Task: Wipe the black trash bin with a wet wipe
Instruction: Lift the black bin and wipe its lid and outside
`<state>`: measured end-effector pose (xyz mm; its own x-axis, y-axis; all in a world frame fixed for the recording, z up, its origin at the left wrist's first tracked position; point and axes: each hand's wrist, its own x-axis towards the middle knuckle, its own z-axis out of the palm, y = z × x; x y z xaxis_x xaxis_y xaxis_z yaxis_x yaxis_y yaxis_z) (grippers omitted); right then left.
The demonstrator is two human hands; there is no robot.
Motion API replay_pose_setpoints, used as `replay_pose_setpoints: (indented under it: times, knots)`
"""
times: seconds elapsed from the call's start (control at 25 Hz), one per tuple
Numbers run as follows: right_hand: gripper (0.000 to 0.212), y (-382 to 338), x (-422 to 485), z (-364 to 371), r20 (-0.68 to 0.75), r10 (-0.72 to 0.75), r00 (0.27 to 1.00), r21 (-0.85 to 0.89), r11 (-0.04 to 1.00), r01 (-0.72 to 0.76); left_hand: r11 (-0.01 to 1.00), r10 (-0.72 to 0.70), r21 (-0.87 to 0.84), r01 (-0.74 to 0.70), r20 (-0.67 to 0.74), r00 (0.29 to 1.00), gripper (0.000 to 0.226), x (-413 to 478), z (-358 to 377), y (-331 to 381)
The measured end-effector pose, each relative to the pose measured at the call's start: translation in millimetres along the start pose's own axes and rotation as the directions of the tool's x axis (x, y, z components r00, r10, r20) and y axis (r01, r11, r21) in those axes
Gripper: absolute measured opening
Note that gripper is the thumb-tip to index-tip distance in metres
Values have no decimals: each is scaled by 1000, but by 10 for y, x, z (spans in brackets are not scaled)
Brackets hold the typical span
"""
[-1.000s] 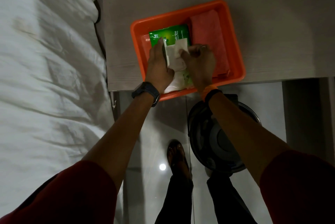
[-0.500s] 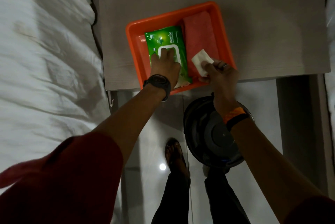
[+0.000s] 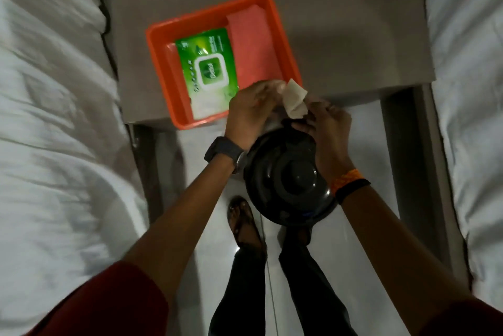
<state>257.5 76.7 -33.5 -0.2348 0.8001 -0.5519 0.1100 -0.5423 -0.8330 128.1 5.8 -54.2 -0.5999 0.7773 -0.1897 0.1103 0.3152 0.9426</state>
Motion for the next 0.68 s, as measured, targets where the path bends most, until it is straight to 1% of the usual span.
replay_pose_setpoints:
  times: [0.04, 0.08, 0.12, 0.2, 0.24, 0.28, 0.32, 0.36, 0.4, 0.44, 0.48, 0.52, 0.56, 0.6, 0.64, 0.68]
  knots:
    - [15, 58, -23, -103, 21, -25, 999, -46, 999, 26, 988, -27, -151, 37, 69, 997, 13, -135, 123, 16]
    - [13, 121, -49, -227, 45, -42, 998, -84, 995, 46, 972, -63, -219, 89, 124, 990, 12, -240, 259, 8]
    - [12, 183, -67, -343, 67, -52, 996, -107, 993, 59, 959, -104, -249, 136, 137, 985, 15, -301, 370, -22]
    - [13, 284, -108, -574, 76, -36, 996, -95, 995, 43, 910, -231, -336, 242, 71, 970, 21, -386, 554, -103]
    - [12, 313, -120, -674, 71, -12, 997, -62, 998, 17, 863, -309, -406, 301, 49, 950, 19, -433, 622, -114]
    - [11, 335, -122, -786, 71, 10, 997, -18, 1000, -9, 802, -373, -481, 354, 59, 926, 14, -475, 701, -115]
    - [11, 344, -124, -888, 69, 33, 997, 17, 999, -34, 741, -419, -544, 394, 84, 904, 8, -501, 773, -99]
    - [12, 358, -134, -978, 68, 55, 996, 36, 998, -58, 700, -447, -580, 416, 98, 889, 6, -522, 845, -73]
    - [12, 376, -156, -1063, 55, 65, 996, -1, 998, -65, 687, -466, -583, 433, 103, 879, 8, -551, 927, -41]
    - [13, 402, -167, -1136, 20, 37, 999, -121, 992, -35, 696, -479, -564, 444, 97, 873, 8, -575, 1004, -19]
    - [18, 425, -176, -1212, -9, -32, 999, -272, 962, 28, 731, -479, -514, 449, 82, 874, 8, -595, 1092, 3]
    - [26, 434, -192, -1274, -9, -107, 994, -358, 929, 96, 783, -457, -440, 439, 70, 886, 9, -613, 1164, 17]
    - [32, 424, -209, -1319, 24, -156, 987, -357, 921, 154, 833, -419, -365, 416, 78, 905, 11, -636, 1230, 24]
    - [31, 381, -209, -1348, 84, -151, 985, -302, 938, 169, 864, -381, -315, 393, 100, 919, 14, -657, 1304, 33]
    - [24, 357, -179, -1384, 145, -129, 981, -277, 946, 166, 873, -364, -299, 386, 129, 922, 16, -673, 1369, 51]
    - [16, 353, -132, -1442, 173, -108, 979, -296, 942, 156, 868, -364, -300, 396, 159, 918, 16, -684, 1443, 68]
